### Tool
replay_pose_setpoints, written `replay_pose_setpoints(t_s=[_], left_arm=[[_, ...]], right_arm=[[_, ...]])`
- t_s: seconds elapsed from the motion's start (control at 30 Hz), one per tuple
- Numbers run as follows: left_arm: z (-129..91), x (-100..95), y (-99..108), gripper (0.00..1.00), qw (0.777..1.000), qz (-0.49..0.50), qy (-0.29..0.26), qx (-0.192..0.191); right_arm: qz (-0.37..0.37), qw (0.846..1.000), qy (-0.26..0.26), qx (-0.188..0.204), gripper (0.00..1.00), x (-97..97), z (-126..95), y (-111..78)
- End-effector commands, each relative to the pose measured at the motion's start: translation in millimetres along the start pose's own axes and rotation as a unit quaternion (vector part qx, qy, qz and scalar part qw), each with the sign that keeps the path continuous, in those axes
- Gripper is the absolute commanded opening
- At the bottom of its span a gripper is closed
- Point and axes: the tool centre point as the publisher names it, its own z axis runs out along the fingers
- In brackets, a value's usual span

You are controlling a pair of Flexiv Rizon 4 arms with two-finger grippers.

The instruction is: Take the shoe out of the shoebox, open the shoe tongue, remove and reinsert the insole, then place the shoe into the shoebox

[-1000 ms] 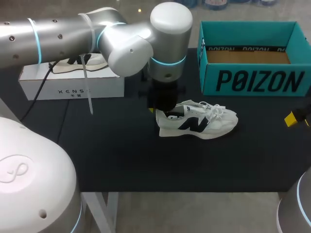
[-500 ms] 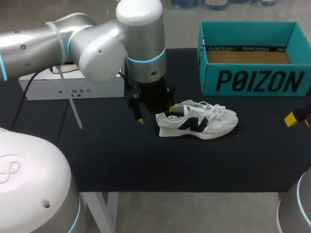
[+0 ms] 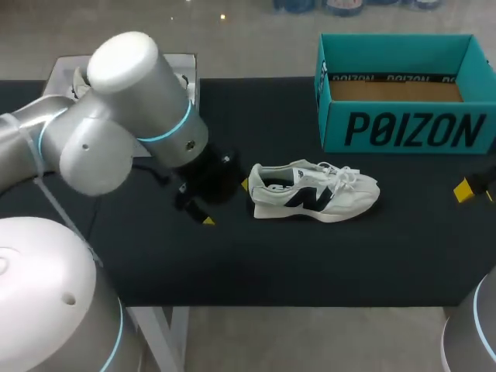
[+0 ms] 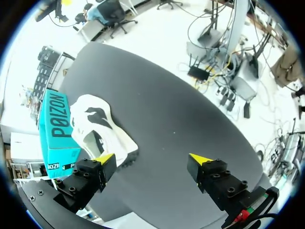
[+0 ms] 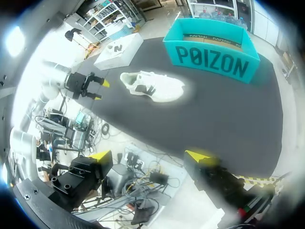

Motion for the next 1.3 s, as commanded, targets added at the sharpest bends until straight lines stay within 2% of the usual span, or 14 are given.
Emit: replay_pose_setpoints(t_s=[0.03,0.43,0.53,0.63,0.7,0.77,0.8,0.97,1.3], left_arm=[[-2,8.6,1,1.0,0.997,0.001,-0.08,0.0],[-2,8.6,1,1.0,0.997,0.001,-0.08,0.0],[0,5.8,6,1.0,0.987,-0.025,-0.097,0.123],[3,7.0,19,1.0,0.964,-0.059,-0.122,0.23],[4,10.2,24,1.0,0.94,-0.07,-0.139,0.303],[5,14.2,33,1.0,0.901,-0.08,-0.152,0.397],[6,16.4,37,1.0,0.886,-0.086,-0.162,0.427],[21,18.8,47,1.0,0.863,-0.132,-0.17,0.458],[36,12.4,43,1.0,0.835,-0.198,-0.166,0.486]], right_arm=[[0.001,1.0,-0.001,0.002,1.0,-0.6,1,1.4],[0.001,1.0,-0.001,0.002,1.0,-0.6,1,1.4],[0.001,1.0,-0.001,0.002,1.0,-0.6,1,1.4],[0.001,1.0,-0.001,0.002,1.0,-0.6,1,1.4],[0.001,1.0,-0.001,0.002,1.0,-0.6,1,1.4],[0.001,1.0,-0.001,0.002,1.0,-0.6,1,1.4],[0.001,1.0,-0.001,0.002,1.0,-0.6,1,1.4],[0.001,1.0,-0.001,0.002,1.0,-0.6,1,1.4],[0.001,1.0,-0.001,0.002,1.0,-0.6,1,1.4]])
